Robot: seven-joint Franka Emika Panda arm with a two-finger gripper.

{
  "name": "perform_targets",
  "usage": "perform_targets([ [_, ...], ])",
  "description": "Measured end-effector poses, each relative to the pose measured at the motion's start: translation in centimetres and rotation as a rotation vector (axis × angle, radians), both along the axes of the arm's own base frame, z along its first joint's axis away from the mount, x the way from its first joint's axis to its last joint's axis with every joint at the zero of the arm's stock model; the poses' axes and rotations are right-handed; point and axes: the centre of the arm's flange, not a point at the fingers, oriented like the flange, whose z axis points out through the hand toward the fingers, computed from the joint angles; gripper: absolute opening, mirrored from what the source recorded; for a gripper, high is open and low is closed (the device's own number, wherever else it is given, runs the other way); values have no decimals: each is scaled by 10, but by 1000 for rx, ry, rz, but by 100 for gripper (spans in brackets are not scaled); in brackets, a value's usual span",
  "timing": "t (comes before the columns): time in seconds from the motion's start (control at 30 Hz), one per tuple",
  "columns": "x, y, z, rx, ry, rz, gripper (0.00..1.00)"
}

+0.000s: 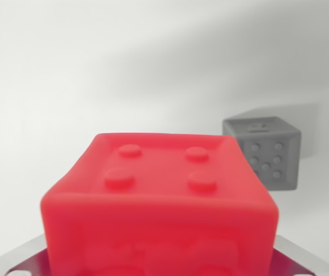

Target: Destack cube

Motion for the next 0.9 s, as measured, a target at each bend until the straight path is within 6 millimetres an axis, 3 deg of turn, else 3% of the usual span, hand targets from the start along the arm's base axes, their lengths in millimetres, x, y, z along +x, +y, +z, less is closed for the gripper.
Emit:
perform_targets([
  [0.9,33,41,-16,0,0,-29,0],
])
